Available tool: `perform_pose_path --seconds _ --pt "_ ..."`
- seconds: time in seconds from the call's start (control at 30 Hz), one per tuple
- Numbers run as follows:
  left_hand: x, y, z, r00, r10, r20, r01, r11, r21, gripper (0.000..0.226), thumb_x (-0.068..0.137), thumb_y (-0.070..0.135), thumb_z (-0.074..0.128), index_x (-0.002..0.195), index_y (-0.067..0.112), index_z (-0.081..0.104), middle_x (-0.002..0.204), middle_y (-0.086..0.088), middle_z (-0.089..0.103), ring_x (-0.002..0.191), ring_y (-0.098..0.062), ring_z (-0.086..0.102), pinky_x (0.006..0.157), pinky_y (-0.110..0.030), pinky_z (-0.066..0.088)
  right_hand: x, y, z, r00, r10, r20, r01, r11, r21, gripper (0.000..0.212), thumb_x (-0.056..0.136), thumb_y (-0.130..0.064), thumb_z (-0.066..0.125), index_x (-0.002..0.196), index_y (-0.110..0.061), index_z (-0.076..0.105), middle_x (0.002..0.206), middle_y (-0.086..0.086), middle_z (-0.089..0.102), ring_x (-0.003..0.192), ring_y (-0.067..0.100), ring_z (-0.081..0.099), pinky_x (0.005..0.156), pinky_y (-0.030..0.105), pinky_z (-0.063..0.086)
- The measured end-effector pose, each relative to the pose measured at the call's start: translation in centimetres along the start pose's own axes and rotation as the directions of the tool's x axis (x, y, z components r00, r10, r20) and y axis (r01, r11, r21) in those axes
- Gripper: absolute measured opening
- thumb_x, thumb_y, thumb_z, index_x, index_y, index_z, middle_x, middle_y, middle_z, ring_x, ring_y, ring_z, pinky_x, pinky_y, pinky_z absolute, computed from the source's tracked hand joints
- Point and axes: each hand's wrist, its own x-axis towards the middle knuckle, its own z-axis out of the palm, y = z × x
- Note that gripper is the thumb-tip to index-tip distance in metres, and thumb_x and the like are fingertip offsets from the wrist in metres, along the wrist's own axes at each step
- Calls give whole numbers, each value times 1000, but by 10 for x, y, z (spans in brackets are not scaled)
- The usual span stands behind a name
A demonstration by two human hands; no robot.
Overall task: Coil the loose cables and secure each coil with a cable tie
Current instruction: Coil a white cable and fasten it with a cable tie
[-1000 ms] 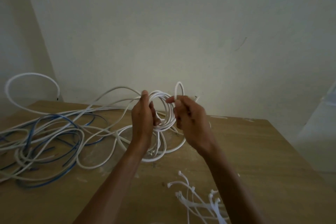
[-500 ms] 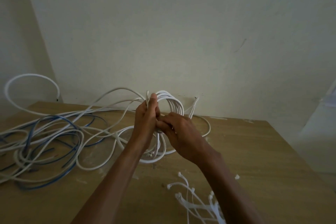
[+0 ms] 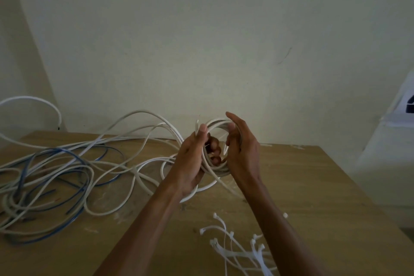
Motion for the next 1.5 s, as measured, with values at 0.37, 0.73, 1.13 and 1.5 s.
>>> perform_pose_path --seconds 0.37,0.73,1.13,1.5 --pt "3 14 -15 961 -190 -202 116 937 -331 58 94 65 51 57 23 35 44 6 21 33 -7 20 36 -20 16 -2 -24 1 882 255 397 -455 683 571 36 99 -28 58 131 -13 58 77 7 58 61 15 60 58 29 51" --pt "4 23 -22 972 -197 -130 123 892 -434 66 97 67 42 52 19 36 41 6 19 31 -7 18 34 -19 15 -13 -47 22 781 548 301 -552 380 742 39 107 -36 43 96 -9 69 51 -5 26 43 8 24 43 24 26" --pt "0 19 -31 981 189 -52 -123 801 586 56 104 60 20 111 25 63 87 -17 66 76 -29 69 64 -45 55 -12 -30 10 927 -268 262 327 920 -217 56 104 -53 33 153 -27 37 149 1 45 133 11 44 102 27 44" --pt "-2 -1 -14 965 252 74 -236 707 666 45 109 43 38 89 12 64 55 -2 57 48 -14 56 52 -25 44 -2 6 13 982 -180 -50 166 964 -207 39 105 -18 34 67 -21 40 57 -6 41 47 10 35 49 24 21"
